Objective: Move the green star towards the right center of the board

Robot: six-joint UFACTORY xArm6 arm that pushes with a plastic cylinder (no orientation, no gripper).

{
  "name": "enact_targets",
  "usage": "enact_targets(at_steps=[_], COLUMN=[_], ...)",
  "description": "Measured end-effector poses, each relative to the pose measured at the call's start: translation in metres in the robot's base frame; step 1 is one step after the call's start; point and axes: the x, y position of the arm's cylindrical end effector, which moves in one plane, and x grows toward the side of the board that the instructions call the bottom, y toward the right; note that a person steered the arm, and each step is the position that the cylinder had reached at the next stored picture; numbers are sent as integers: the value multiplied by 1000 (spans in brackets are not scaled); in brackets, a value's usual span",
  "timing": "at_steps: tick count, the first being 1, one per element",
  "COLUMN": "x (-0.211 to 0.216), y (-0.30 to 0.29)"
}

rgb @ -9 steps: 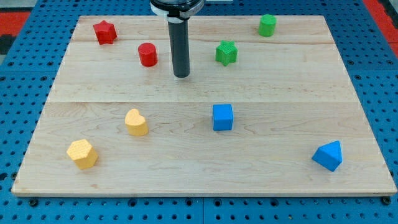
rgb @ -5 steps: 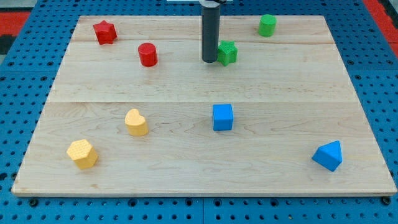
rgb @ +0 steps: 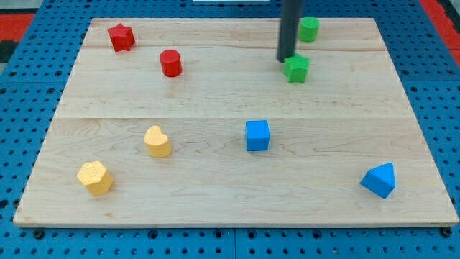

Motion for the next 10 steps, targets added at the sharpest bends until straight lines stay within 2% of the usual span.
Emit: enact_targets(at_steps=[2,4,5,6,7,10], x=[22,10,23,47,54,25], y=[70,6,-12,-11,20,42])
